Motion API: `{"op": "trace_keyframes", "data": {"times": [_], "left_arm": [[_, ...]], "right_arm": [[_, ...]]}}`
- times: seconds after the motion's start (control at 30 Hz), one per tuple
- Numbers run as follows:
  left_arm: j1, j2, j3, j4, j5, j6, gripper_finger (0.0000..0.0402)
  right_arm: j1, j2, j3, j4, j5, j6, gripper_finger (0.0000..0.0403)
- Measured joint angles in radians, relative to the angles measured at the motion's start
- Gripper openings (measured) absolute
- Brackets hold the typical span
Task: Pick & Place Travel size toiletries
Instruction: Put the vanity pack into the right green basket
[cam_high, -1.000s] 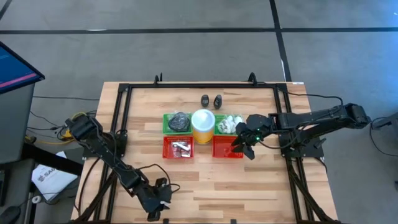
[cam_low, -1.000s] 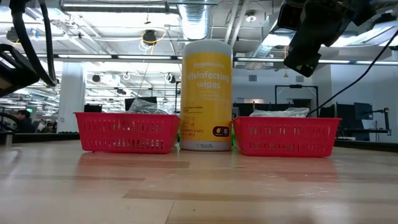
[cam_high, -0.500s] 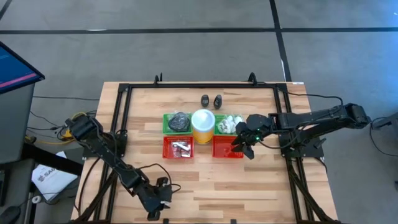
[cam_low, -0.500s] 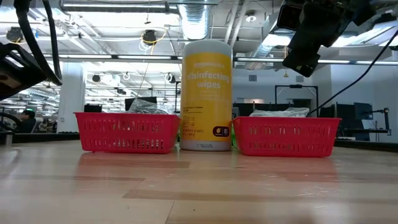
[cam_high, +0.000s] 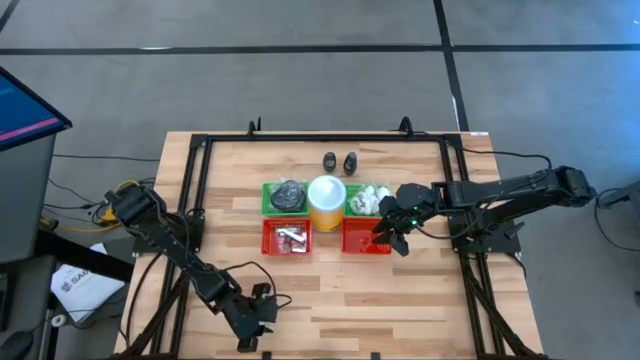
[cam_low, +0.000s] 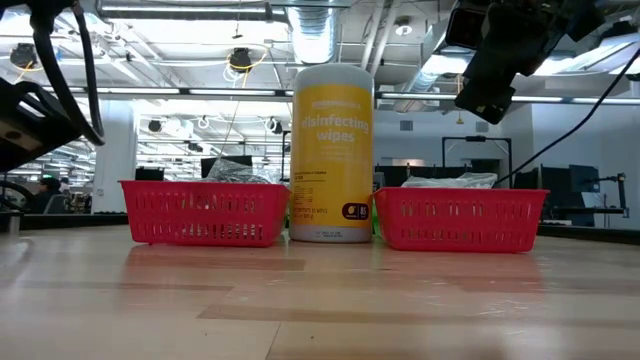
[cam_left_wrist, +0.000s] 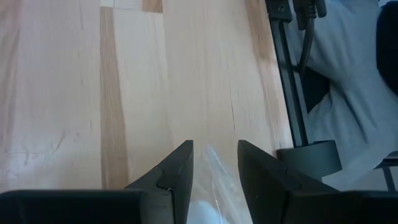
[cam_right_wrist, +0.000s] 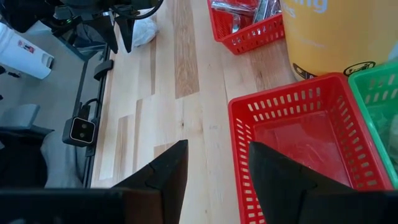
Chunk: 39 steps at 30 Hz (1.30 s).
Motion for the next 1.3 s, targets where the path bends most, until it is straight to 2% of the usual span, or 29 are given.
{"op": "trace_keyframes", "data": {"times": [0.6,1.03,1.17,1.3], "left_arm": [[0.000,0.002,-0.030,0.018,0.003,-0.003,0.0117],[0.000,0.093,-0.026,0.068,0.023,0.030,0.0117],[0.000,0.089,-0.027,0.060,0.023,0.033,0.0088],[0.002,0.090,-0.028,0.051,0.021,0.033,0.0020]], "right_arm": [[0.000,0.000,0.000,0.000,0.000,0.000,0.0159],[0.000,0.000,0.000,0.000,0.000,-0.002,0.0159],[0.000,0.000,0.000,0.000,0.000,-0.003,0.0159],[0.000,0.000,0.000,0.000,0.000,-0.003,0.0159]]}}
